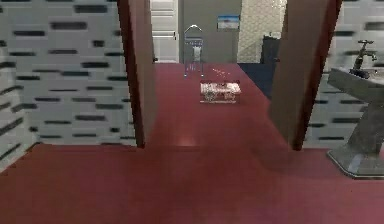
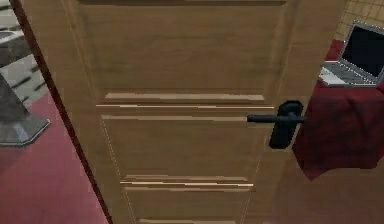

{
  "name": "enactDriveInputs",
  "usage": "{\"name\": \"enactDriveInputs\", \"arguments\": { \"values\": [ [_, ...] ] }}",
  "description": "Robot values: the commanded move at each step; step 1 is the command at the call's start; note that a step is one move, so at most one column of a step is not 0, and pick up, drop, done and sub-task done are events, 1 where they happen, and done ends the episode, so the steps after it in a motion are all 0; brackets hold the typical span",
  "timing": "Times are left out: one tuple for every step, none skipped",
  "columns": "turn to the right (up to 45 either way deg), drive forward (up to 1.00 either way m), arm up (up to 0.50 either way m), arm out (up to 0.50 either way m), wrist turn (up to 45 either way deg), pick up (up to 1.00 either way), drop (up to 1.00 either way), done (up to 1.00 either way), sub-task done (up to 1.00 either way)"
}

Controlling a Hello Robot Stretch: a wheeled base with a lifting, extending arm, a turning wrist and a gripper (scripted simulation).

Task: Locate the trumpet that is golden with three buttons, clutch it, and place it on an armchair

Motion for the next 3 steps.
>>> {"name": "enactDriveInputs", "arguments": {
  "values": [
    [0.0,1.00,0.00,0.00,0.0,0.00,0.00,0.00,0.00],
    [0.0,1.00,0.00,0.00,0.0,0.00,0.00,0.00,0.00],
    [0.0,1.00,0.00,0.00,0.0,0.00,0.00,0.00,0.00]
  ]
}}
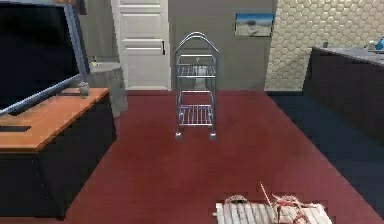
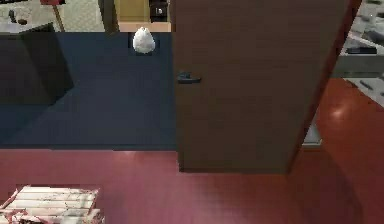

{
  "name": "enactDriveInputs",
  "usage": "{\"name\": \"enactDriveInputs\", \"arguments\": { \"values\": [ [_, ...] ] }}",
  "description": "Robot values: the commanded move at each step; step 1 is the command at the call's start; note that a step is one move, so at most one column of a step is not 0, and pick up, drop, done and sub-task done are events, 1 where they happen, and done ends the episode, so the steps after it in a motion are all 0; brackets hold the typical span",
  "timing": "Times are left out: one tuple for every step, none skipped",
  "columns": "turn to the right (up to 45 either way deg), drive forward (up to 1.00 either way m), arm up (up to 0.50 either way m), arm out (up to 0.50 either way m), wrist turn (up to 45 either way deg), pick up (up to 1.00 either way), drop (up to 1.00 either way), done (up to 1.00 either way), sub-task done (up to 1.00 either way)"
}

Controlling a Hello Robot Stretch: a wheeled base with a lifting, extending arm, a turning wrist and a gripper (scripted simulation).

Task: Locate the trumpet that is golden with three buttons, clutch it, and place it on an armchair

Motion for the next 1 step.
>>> {"name": "enactDriveInputs", "arguments": {
  "values": [
    [45.0,0.00,0.00,0.00,0.0,0.00,0.00,0.00,0.00]
  ]
}}
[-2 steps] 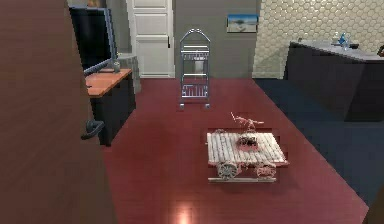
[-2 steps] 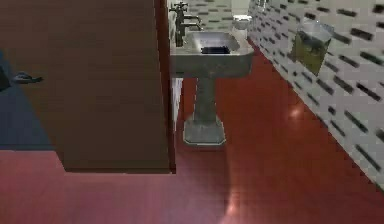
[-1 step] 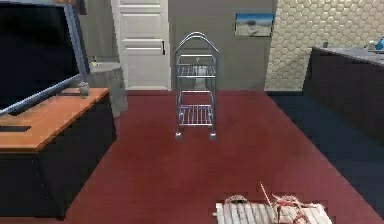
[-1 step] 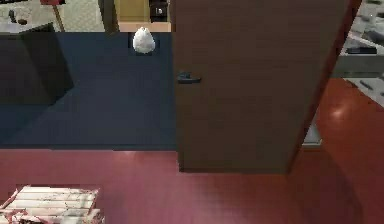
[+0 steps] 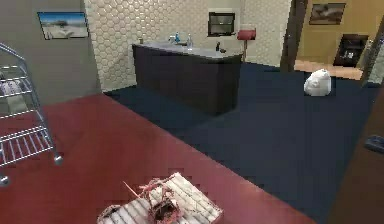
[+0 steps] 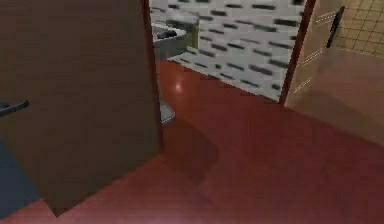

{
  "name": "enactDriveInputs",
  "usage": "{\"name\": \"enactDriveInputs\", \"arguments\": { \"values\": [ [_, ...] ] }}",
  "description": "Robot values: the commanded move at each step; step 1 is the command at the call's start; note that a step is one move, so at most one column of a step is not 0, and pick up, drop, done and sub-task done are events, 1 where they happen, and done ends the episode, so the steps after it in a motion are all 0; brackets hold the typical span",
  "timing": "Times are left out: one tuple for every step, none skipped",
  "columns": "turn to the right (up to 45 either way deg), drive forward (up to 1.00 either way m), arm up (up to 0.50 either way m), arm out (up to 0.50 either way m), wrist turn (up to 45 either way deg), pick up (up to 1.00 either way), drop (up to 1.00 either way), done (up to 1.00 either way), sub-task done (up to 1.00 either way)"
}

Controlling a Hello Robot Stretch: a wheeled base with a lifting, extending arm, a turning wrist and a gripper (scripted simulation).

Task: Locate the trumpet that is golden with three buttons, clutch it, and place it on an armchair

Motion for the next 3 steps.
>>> {"name": "enactDriveInputs", "arguments": {
  "values": [
    [45.0,0.00,0.00,0.00,0.0,0.00,0.00,0.00,0.00],
    [0.0,0.05,0.00,0.00,0.0,0.00,0.00,0.00,0.00],
    [-45.0,0.00,0.00,0.00,0.0,0.00,0.00,0.00,0.00]
  ]
}}
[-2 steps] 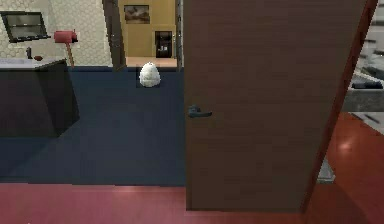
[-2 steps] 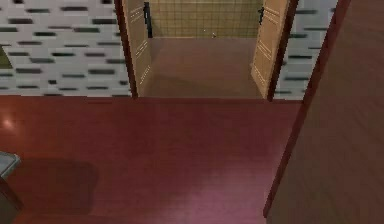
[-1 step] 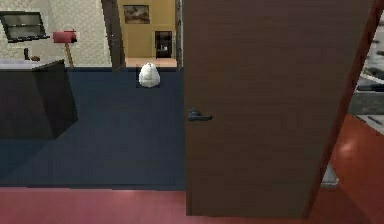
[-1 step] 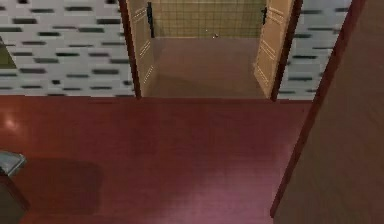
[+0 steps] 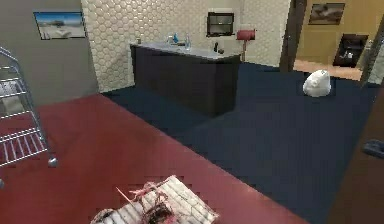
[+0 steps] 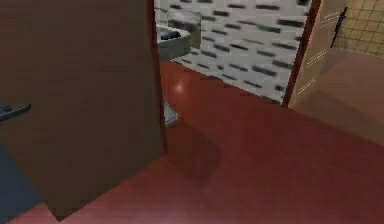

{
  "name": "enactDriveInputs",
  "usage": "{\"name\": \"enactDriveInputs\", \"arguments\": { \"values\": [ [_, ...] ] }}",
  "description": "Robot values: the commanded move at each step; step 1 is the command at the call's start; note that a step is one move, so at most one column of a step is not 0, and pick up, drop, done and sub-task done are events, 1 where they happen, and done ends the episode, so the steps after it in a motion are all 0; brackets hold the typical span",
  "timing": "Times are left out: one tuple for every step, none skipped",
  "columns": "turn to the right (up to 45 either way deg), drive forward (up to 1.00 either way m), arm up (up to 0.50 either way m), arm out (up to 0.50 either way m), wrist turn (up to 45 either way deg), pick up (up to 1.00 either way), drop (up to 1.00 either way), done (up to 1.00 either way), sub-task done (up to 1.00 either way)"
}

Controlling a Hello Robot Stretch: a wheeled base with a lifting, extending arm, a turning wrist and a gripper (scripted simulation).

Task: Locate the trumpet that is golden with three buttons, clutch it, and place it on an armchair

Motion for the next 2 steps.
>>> {"name": "enactDriveInputs", "arguments": {
  "values": [
    [-45.0,0.00,0.00,0.00,0.0,0.00,0.00,0.00,0.00],
    [-33.0,0.00,0.00,0.00,0.0,0.00,0.00,0.00,0.00]
  ]
}}
